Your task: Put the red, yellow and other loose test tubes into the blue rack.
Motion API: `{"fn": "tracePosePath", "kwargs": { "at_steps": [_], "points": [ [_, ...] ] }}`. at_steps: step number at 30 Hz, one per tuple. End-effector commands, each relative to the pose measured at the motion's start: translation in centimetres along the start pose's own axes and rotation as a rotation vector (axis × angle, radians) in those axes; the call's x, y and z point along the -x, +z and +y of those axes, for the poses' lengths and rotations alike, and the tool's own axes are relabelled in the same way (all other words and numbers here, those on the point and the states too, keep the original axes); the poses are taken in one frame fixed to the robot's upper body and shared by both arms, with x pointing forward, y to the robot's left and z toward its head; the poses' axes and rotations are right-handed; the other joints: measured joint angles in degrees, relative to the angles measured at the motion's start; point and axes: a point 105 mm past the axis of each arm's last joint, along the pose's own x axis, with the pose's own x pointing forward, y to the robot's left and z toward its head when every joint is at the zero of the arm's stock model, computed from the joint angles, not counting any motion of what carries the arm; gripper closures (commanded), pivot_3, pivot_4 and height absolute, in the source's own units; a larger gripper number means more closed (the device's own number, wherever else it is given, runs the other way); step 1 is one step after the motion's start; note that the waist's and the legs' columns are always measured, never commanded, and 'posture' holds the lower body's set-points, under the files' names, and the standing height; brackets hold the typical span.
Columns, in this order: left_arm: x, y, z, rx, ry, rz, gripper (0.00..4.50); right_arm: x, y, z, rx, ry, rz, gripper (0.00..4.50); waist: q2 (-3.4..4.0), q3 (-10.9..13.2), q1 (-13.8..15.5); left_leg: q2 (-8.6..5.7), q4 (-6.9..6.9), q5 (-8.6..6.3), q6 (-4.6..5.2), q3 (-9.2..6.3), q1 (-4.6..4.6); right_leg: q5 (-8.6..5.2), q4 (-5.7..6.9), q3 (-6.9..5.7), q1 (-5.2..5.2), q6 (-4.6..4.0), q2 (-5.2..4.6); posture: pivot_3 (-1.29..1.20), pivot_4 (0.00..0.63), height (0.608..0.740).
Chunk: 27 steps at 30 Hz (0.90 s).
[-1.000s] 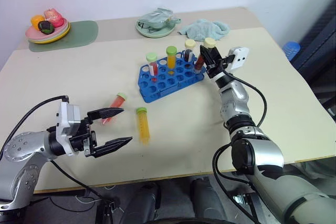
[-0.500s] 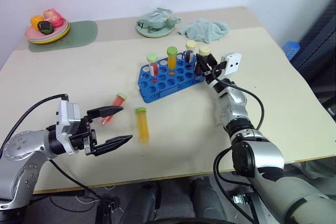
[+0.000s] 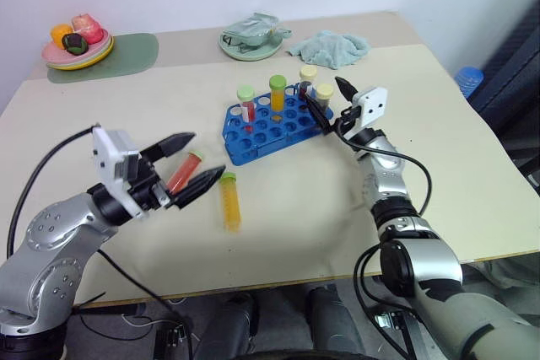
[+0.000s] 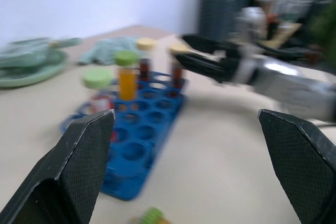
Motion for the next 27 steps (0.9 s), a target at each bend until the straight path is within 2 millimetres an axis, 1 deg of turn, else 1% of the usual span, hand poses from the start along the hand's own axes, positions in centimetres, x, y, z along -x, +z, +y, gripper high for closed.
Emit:
{"fn": "tracePosePath", "kwargs": {
  "at_steps": [1, 2, 3, 5, 6, 7, 8, 10, 12, 14, 16, 19, 23, 25, 27],
  "points": [
    [-0.9, 2.1, 0.3, -0.015, 0.085, 0.016, 0.00, 1.8, 2.0, -0.6, 0.041, 0.087, 0.026, 0.35, -0.01, 0.00, 0.52, 0.00, 0.02, 0.00, 0.00, 0.00, 0.00, 0.00, 0.00, 0.00, 0.00, 0.00, 0.00, 0.00, 0.150, 0.740],
    [-1.4, 2.7, 0.6, 0.002, 0.091, 0.003, 0.00, 2.7, 2.3, -0.8, 0.057, 0.100, 0.053, 0.35, -0.02, -0.01, 0.69, -0.01, 0.03, -0.01, 0.01, 0.01, 0.00, 0.00, 0.00, 0.00, 0.01, 0.00, 0.00, 0.00, 0.150, 0.740],
    [-1.9, 3.0, 0.9, 0.024, 0.110, 0.019, 0.00, 3.7, 2.7, -1.1, 0.076, 0.115, 0.081, 0.35, -0.01, -0.01, 0.98, -0.01, 0.04, -0.01, 0.01, 0.04, 0.00, 0.00, -0.01, 0.02, 0.01, 0.01, 0.01, 0.00, 0.150, 0.740],
    [-2.7, 3.1, 1.7, 0.069, 0.163, 0.069, 0.00, 5.1, 3.5, -1.3, 0.084, 0.153, 0.122, 0.35, -0.03, -0.01, 1.26, -0.01, 0.07, -0.01, 0.01, 0.09, 0.00, 0.00, 0.00, 0.06, 0.01, 0.01, 0.01, 0.00, 0.150, 0.740],
    [-3.1, 2.7, 2.2, 0.105, 0.201, 0.117, 0.00, 5.6, 3.9, -1.2, 0.084, 0.174, 0.136, 0.35, -0.02, 0.00, 1.36, 0.00, 0.07, -0.02, 0.02, 0.13, 0.01, 0.00, 0.00, 0.09, 0.01, 0.01, 0.02, 0.00, 0.150, 0.740],
    [-3.6, 1.8, 2.7, 0.151, 0.224, 0.213, 0.00, 6.4, 4.3, -1.2, 0.091, 0.213, 0.159, 0.35, -0.05, -0.01, 1.27, 0.00, 0.08, -0.02, 0.02, 0.18, 0.02, 0.00, 0.01, 0.13, 0.01, 0.02, 0.01, 0.00, 0.150, 0.740],
    [-4.1, 1.5, 2.8, 0.189, 0.229, 0.265, 0.00, 7.0, 4.7, -0.9, 0.093, 0.259, 0.178, 0.35, -0.06, 0.00, 1.48, 0.02, 0.08, -0.03, 0.03, 0.21, 0.04, 0.00, 0.00, 0.15, 0.01, 0.03, 0.04, 0.00, 0.150, 0.740],
    [-5.2, 1.5, 2.6, 0.285, 0.231, 0.316, 0.00, 8.2, 5.3, 0.0, 0.084, 0.366, 0.213, 0.35, -0.11, 0.02, 1.60, 0.03, 0.12, -0.04, 0.04, 0.20, 0.04, 0.00, 0.02, 0.16, 0.03, 0.04, 0.04, 0.00, 0.150, 0.740],
    [-6.5, 0.5, 1.9, 0.408, 0.206, 0.446, 0.00, 9.4, 6.1, 0.6, 0.071, 0.475, 0.246, 0.35, -0.34, 0.06, 1.56, 0.03, 0.16, -0.07, 0.06, 0.21, 0.04, 0.00, 0.00, 0.17, 0.05, 0.05, 0.03, 0.00, 0.150, 0.740],
    [-7.3, -0.7, 1.9, 0.480, 0.241, 0.563, 0.00, 9.9, 6.7, 1.1, 0.078, 0.566, 0.265, 0.35, -0.37, 0.07, 1.60, 0.03, 0.22, -0.09, 0.05, 0.21, 0.04, 0.01, 0.00, 0.18, 0.06, 0.06, 0.03, 0.00, 0.150, 0.740],
    [-8.2, -1.9, 1.9, 0.509, 0.265, 0.638, 0.00, 10.1, 7.5, 1.8, 0.070, 0.640, 0.267, 0.35, -0.37, 0.06, 1.58, 0.03, 0.23, -0.10, 0.05, 0.25, 0.05, 0.02, 0.01, 0.22, 0.06, 0.08, 0.02, 0.00, 0.150, 0.740],
    [-9.3, -3.1, 2.0, 0.548, 0.304, 0.719, 0.00, 10.2, 8.4, 3.2, 0.031, 0.736, 0.260, 0.35, -0.38, 0.07, 1.54, 0.03, 0.20, -0.09, 0.05, 0.29, 0.05, 0.02, 0.01, 0.25, 0.02, 0.08, 0.04, 0.00, 0.150, 0.740],
    [-10.3, -4.5, 2.3, 0.625, 0.380, 0.799, 0.00, 10.5, 8.4, 4.6, 0.017, 0.809, 0.266, 0.35, -0.42, 0.06, 1.64, 0.04, 0.22, -0.09, 0.05, 0.34, 0.04, 0.02, 0.03, 0.29, -0.02, 0.08, 0.04, 0.00, 0.150, 0.740],
    [-11.2, -5.0, 1.6, 0.689, 0.415, 0.812, 0.00, 10.5, 8.4, 4.9, 0.014, 0.821, 0.266, 0.35, -0.43, 0.06, 1.84, 0.03, 0.23, -0.09, 0.05, 0.38, 0.04, 0.02, 0.02, 0.32, -0.03, 0.09, 0.04, 0.00, 0.150, 0.740],
    [-11.6, -5.5, 0.8, 0.756, 0.500, 0.833, 0.00, 10.6, 8.4, 5.2, 0.018, 0.829, 0.260, 0.35, -0.49, 0.07, 2.55, 0.03, 0.28, -0.10, 0.06, 0.41, 0.03, 0.03, 0.03, 0.35, -0.03, 0.11, 0.02, 0.00, 0.150, 0.740]
  ]
}}
